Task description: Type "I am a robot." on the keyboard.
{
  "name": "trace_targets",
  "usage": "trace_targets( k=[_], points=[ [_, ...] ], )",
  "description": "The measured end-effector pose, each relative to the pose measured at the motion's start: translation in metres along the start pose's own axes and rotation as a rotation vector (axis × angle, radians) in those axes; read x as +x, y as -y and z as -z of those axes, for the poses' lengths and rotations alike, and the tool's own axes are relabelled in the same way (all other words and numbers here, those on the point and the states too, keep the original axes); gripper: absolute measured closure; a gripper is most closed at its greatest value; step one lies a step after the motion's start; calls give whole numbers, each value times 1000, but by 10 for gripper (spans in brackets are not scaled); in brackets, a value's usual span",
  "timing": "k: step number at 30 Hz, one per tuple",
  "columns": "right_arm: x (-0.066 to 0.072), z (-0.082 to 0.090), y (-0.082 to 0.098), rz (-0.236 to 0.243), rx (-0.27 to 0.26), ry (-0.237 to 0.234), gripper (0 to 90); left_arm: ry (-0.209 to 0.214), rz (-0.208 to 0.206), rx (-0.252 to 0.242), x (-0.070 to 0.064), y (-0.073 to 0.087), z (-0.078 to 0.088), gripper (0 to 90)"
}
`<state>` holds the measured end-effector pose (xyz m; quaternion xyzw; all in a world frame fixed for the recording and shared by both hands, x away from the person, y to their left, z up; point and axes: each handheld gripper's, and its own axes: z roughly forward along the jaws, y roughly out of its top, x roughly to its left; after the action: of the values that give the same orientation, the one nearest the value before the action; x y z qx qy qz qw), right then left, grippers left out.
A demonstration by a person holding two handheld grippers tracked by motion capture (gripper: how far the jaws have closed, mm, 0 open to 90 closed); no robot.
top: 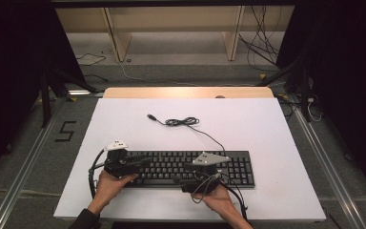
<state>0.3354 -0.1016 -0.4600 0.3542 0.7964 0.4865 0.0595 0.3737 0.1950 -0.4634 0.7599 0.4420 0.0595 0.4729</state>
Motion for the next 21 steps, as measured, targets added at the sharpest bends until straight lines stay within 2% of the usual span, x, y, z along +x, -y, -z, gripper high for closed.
trace_targets(
  k=[10, 16, 21],
  points=[
    [-6, -6, -3, -5, 11, 13, 345, 26, 10, -37, -1, 9, 10, 426],
    [-8, -10, -6, -4, 21, 20, 373, 29, 19, -66, -1, 12, 15, 381],
    [-11, -14, -8, -6, 39, 33, 432, 26, 18, -63, -1, 14, 16, 364]
  ],
)
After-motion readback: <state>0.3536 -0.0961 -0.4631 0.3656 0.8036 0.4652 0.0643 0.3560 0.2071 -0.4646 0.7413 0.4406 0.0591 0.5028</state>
